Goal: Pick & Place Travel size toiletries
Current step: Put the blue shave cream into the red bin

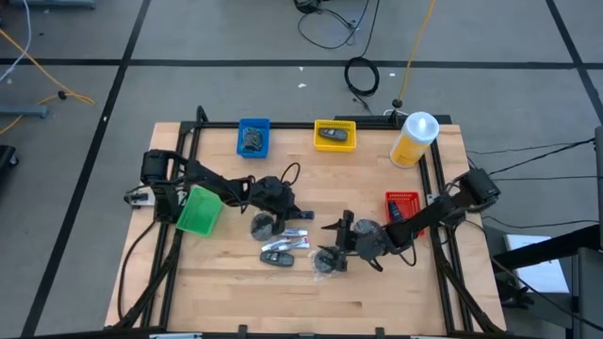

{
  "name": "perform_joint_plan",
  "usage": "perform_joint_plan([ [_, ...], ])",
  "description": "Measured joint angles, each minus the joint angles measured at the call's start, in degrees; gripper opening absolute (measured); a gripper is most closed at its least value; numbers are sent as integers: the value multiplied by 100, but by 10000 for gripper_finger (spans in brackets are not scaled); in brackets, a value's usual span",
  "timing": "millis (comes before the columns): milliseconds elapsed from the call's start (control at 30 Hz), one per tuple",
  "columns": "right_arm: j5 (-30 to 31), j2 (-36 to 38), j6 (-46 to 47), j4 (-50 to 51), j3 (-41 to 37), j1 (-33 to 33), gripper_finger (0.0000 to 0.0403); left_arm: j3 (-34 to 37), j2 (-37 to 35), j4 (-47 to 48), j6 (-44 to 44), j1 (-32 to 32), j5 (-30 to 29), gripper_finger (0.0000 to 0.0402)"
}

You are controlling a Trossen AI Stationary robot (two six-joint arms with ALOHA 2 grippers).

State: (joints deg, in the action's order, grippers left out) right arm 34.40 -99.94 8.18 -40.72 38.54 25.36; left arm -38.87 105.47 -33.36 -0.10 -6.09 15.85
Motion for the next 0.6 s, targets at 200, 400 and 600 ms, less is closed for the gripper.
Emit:
perform_joint_plan([
  [200,24,435,-1304,368,4,62,256,0,-8,-392,-1050,224,382,43],
  [400,6,321,-2063,397,18,-62,256,0,-11,-625,-1764,437,575,51],
  [600,-95,327,-2396,380,20,-179,256,0,-11,-1023,-1893,553,516,44],
])
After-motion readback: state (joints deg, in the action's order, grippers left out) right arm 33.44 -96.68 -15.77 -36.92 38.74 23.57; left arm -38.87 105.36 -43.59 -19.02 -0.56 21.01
